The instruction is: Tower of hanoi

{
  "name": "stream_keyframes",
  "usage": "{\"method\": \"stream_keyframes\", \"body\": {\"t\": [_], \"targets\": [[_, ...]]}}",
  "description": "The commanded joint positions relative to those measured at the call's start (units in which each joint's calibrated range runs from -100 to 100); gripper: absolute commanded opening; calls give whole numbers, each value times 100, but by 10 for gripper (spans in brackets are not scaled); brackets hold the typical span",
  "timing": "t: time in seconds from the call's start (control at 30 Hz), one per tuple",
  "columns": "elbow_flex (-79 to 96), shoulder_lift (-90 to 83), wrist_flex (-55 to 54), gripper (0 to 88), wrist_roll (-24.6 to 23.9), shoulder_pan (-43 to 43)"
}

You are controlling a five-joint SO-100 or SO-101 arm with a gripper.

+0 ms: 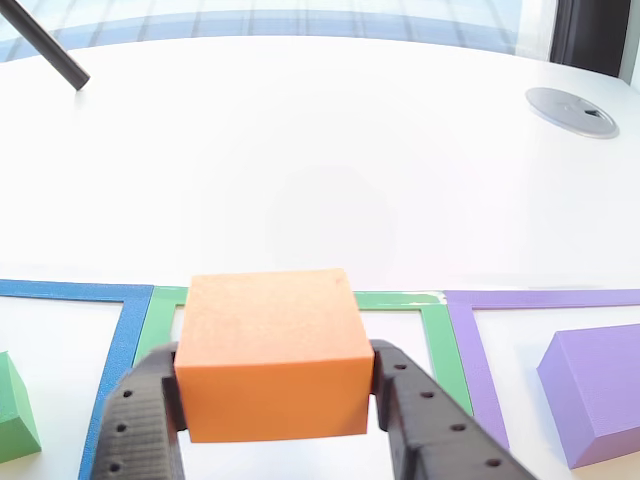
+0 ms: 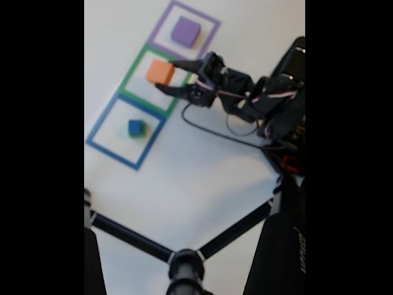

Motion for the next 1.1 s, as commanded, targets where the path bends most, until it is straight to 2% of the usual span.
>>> {"method": "stream_keyframes", "body": {"t": [0.0,0.3,0.77,1.07], "targets": [[-432,944,-786,109,54,47],[-986,2284,-1369,110,54,162],[-1359,2995,-1507,110,54,181],[-1332,3027,-1499,179,54,219]]}}
